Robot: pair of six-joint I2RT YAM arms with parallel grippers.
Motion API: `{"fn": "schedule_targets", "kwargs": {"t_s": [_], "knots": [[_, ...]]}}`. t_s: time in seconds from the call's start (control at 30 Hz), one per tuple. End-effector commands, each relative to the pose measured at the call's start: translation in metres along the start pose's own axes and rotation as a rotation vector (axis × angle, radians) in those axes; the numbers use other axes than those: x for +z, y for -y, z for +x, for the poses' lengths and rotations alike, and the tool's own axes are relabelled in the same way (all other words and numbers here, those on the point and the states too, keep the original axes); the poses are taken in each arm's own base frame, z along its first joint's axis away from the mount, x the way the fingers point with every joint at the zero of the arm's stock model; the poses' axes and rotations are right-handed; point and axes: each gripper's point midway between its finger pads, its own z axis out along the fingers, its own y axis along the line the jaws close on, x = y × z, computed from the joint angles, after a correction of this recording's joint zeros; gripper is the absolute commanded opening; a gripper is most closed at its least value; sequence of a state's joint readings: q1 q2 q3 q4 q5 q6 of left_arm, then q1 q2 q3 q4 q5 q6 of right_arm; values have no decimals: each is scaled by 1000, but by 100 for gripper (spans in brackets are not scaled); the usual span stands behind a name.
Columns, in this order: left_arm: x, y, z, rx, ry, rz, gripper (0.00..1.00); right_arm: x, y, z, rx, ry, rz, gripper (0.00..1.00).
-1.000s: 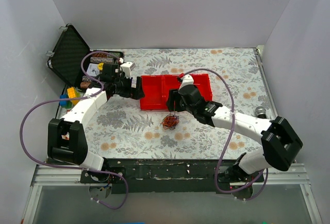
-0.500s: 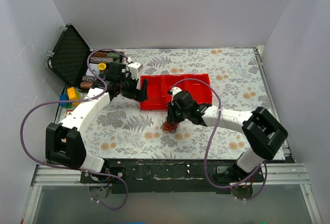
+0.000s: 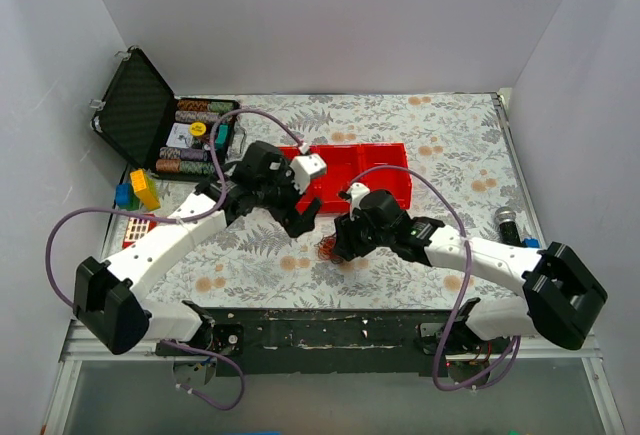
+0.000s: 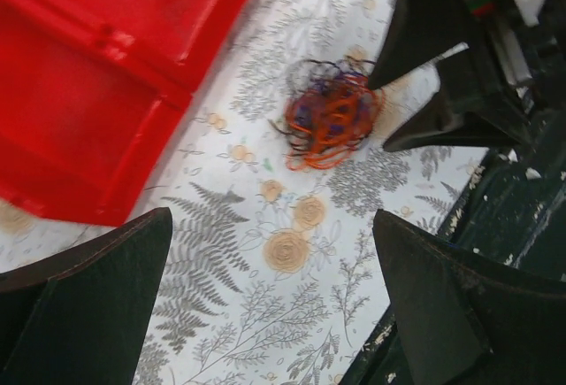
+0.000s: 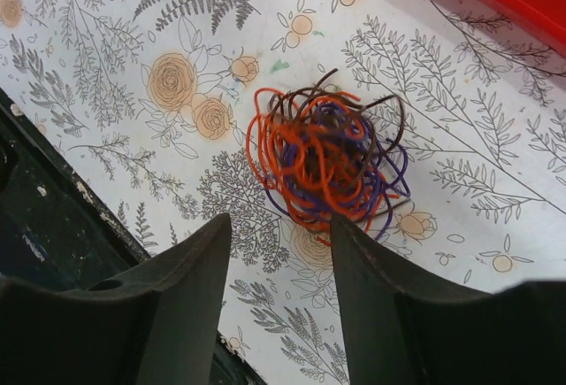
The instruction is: Untangle the cables
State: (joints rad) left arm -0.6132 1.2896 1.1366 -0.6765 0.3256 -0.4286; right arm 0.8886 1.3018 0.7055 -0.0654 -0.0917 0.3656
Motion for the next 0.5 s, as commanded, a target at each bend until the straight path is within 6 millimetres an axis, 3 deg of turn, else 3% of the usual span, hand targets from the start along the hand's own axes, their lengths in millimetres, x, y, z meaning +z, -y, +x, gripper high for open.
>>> {"fn": "schedule_targets", "kwargs": {"t_s": [0.0, 0.23, 0.33, 0.47], "knots": [[17, 27, 14, 82, -50, 98, 98, -16, 3, -16, -9, 70, 42, 61], [43, 36, 13, 55, -29, 162, 98, -45, 33, -12, 75, 182, 187, 64], [56, 36, 11, 28, -10, 174, 83, -47, 39, -3, 111, 208, 182, 63], [76, 37, 19, 21, -34, 210, 78, -44, 51, 4, 145, 193, 192, 61]]}}
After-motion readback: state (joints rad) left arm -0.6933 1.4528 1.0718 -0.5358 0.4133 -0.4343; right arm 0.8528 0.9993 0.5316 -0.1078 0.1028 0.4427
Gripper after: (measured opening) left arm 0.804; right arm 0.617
